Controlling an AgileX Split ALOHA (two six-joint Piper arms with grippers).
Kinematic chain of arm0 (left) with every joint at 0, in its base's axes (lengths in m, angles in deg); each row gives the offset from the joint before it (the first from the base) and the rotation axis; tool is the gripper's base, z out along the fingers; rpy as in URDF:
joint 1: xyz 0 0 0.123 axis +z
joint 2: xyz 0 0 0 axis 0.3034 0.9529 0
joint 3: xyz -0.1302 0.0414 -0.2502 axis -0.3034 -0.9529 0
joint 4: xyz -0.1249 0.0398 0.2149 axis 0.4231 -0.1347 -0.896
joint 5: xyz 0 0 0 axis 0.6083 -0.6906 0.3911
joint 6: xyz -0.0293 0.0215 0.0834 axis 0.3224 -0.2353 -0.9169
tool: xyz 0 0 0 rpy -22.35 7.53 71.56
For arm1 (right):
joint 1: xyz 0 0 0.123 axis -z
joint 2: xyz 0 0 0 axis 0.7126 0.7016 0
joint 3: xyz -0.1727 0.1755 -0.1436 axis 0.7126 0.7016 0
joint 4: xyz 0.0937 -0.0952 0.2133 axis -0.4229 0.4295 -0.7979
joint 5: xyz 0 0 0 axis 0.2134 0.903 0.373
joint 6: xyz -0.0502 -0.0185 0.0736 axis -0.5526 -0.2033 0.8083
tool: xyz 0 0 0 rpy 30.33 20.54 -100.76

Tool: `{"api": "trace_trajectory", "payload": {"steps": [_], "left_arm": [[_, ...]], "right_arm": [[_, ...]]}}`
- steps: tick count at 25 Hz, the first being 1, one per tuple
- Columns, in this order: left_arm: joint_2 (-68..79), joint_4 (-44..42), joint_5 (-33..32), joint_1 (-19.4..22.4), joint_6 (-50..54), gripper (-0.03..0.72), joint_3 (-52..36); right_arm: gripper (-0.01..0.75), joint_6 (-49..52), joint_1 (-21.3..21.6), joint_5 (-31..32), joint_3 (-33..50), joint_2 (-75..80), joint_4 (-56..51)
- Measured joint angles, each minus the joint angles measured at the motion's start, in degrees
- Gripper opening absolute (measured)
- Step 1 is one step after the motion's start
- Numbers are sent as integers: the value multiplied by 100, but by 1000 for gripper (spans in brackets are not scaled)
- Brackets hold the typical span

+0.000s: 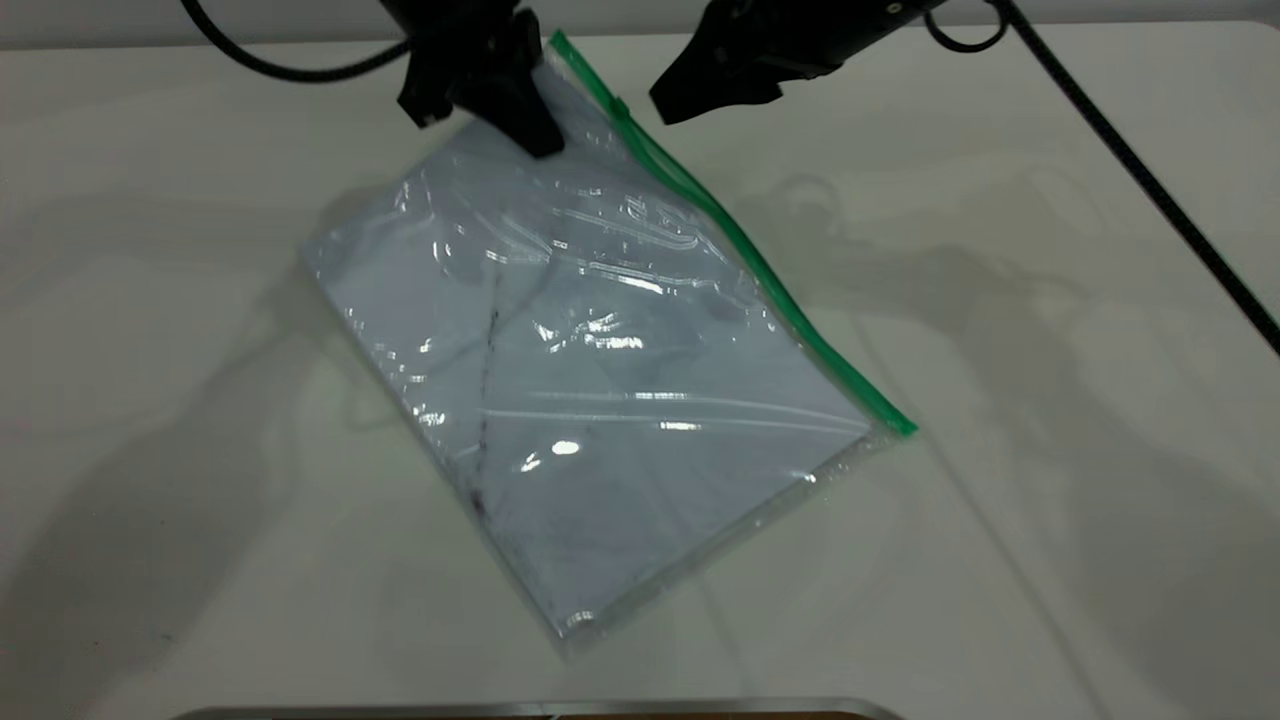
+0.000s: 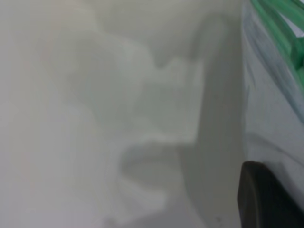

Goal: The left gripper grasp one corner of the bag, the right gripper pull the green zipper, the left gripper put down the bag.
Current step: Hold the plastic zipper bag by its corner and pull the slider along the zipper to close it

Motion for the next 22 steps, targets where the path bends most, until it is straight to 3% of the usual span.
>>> {"api": "trace_trajectory", "payload": {"steps": [22], "left_arm": [[-17,91,47,-6,-183,55,0]], "right_arm": [[466,-217,9,350,-514,544,-861]]}}
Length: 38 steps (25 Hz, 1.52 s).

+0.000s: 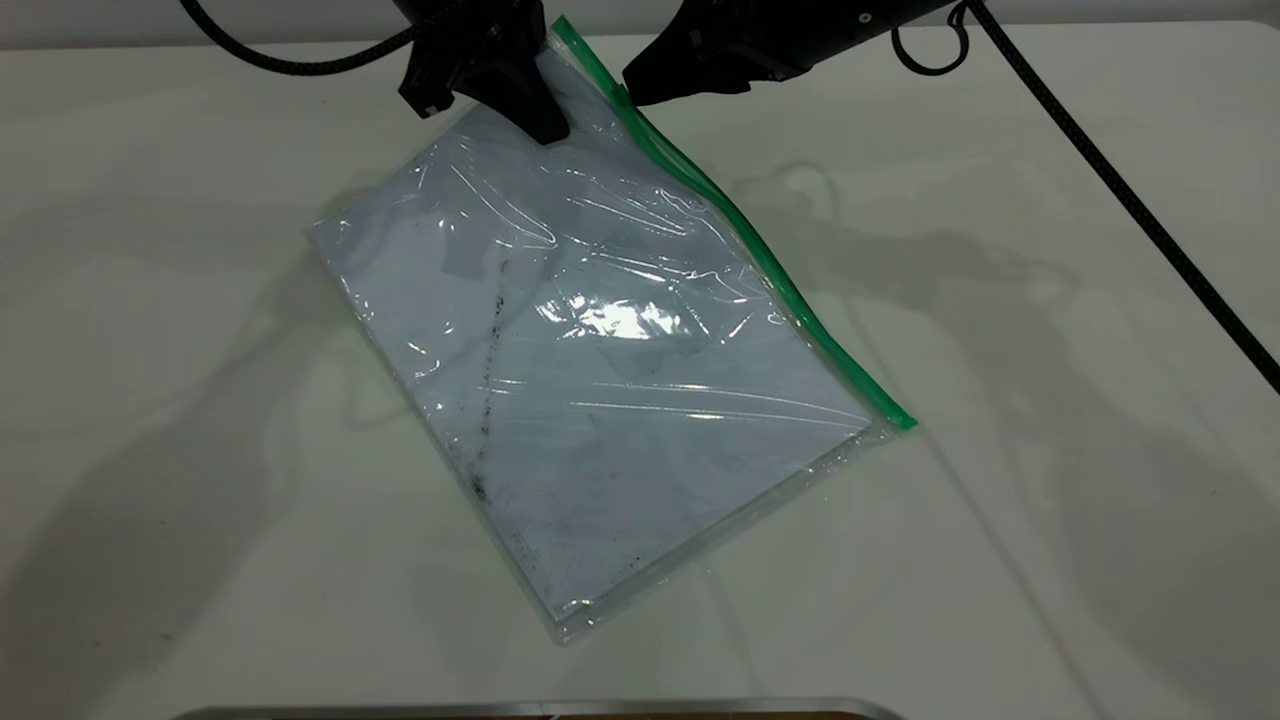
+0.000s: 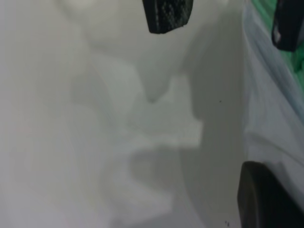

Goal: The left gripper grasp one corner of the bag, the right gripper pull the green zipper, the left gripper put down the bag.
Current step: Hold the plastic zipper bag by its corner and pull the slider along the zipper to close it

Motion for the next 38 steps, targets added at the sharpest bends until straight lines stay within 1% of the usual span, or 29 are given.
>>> {"api": "trace_trajectory", "payload": {"steps": [10,13,18,29,33,38], "left_arm": [[0,-6,7,0,-2,55,0],[0,-6,7,0,-2,55,0],[0,0,2,-4,-11,55,0],[0,0,2,-4,-11,55,0],[0,0,2,-4,-11,55,0],[0,0,7,-4,-11,55,0]], "right_arm": [[466,9,-31,75,-13,119,31],[466,137,-26,81,-13,53,322],[466,461,104,196,-19,-249,781],[466,538,-29,154,-23,-138,692],[466,514,-95,-44,-23,-127,522],[466,489,-106,-129,-23,-43,408]]}}
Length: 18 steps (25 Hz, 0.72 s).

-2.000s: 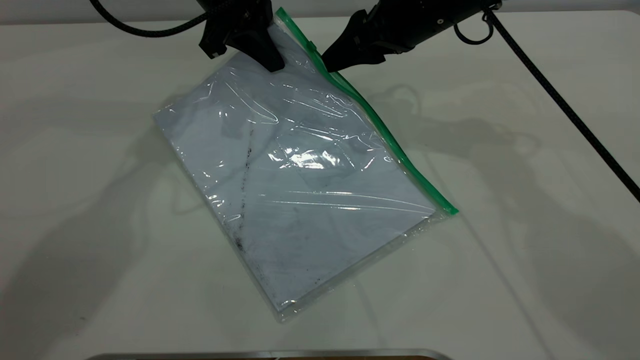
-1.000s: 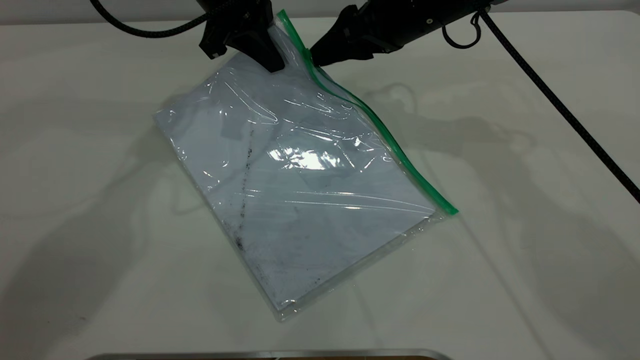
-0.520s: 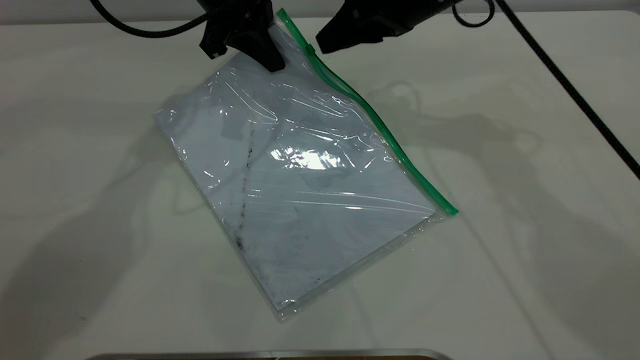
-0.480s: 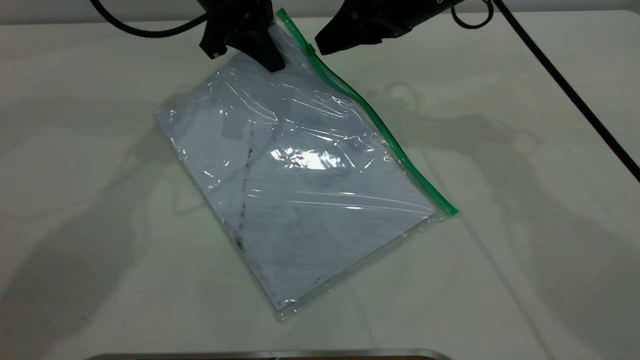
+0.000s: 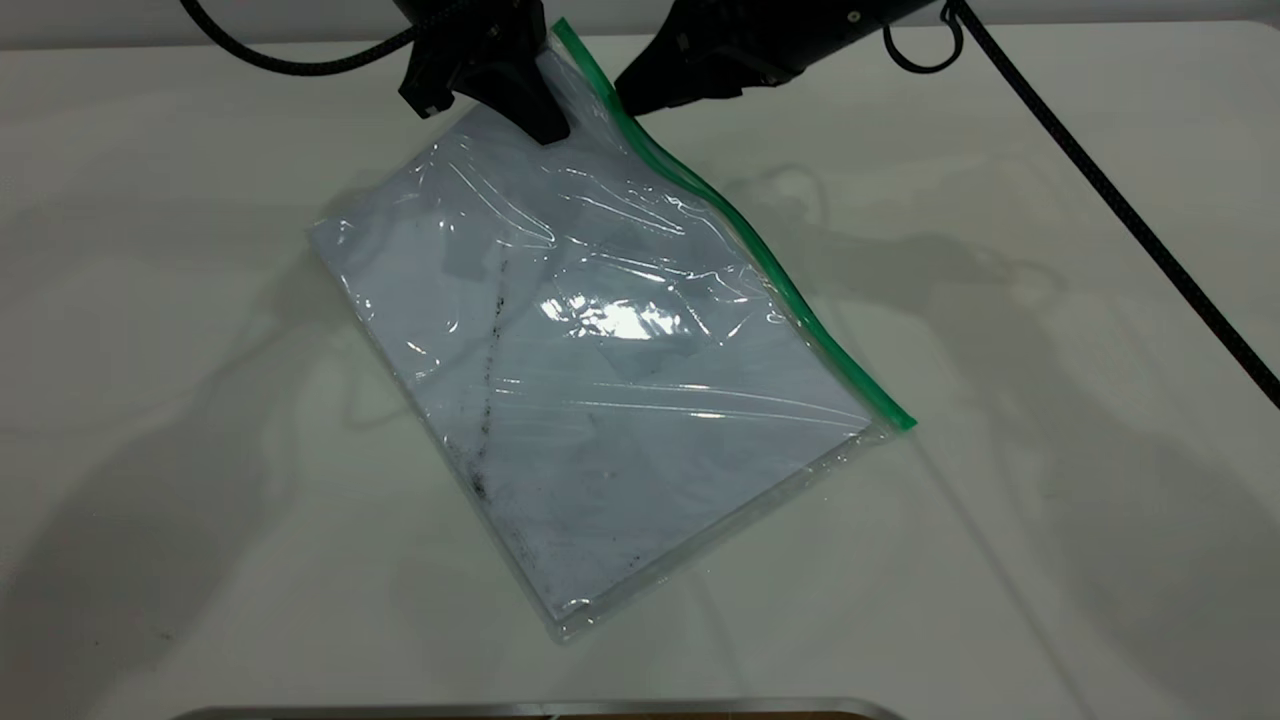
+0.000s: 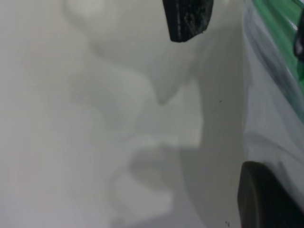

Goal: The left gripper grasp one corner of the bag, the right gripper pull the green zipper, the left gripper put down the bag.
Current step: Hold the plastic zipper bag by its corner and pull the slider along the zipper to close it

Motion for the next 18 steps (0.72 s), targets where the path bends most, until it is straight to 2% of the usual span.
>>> {"api": "trace_trajectory", "payload": {"steps": [10,18], "left_arm": [[0,-5,6,0,6,55,0],[0,0,0,0,25,55,0]], "right_arm": [[466,0,15,339,0,35,43],[466,205,-77,219,0,-168,147]]}}
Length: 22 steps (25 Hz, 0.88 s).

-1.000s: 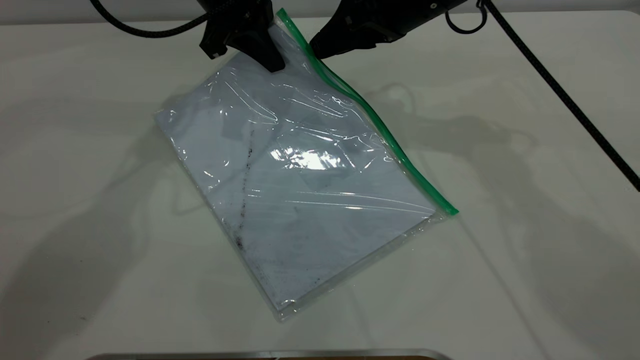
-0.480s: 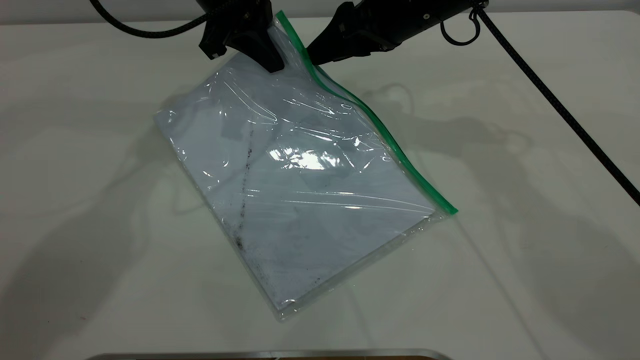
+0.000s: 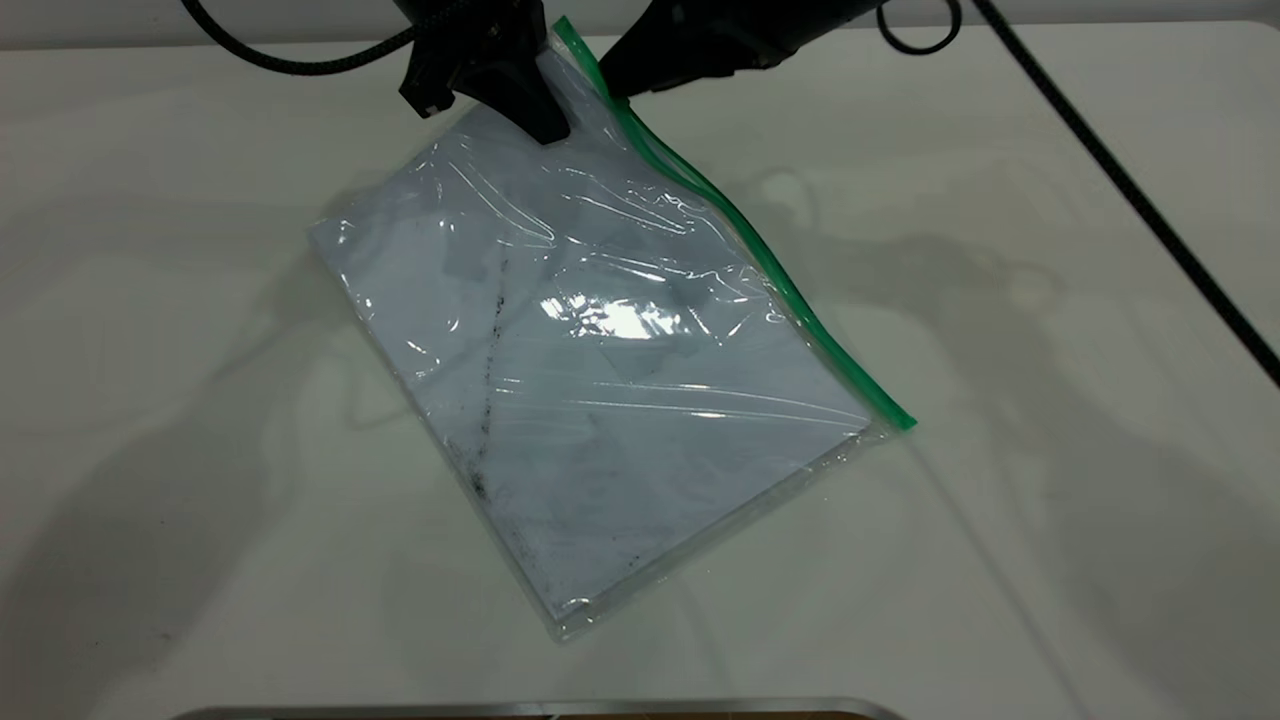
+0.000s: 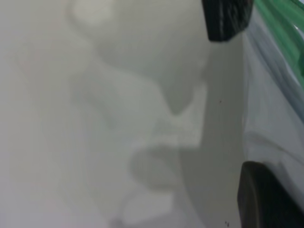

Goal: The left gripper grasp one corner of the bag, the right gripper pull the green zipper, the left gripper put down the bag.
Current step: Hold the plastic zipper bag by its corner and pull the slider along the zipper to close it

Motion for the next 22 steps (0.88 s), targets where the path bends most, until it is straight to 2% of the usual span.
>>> {"api": "trace_trajectory", "payload": {"steps": [3,10,14,20,22], "left_arm": [[0,0,0,0,-5,55,0],[0,0,0,0,-5,55,0],[0,0,0,0,-5,55,0],[0,0,-5,0,57,55,0],[0,0,-5,0,63,53,0]], "right_arm": [[466,7,-136,-297,0,34,14],[444,18,-147,-473,0,121,14],[327,18,-147,-325,0,121,21],[68,18,-147,-198,0,121,166],[41,13,-142,-194,0,121,177]]}}
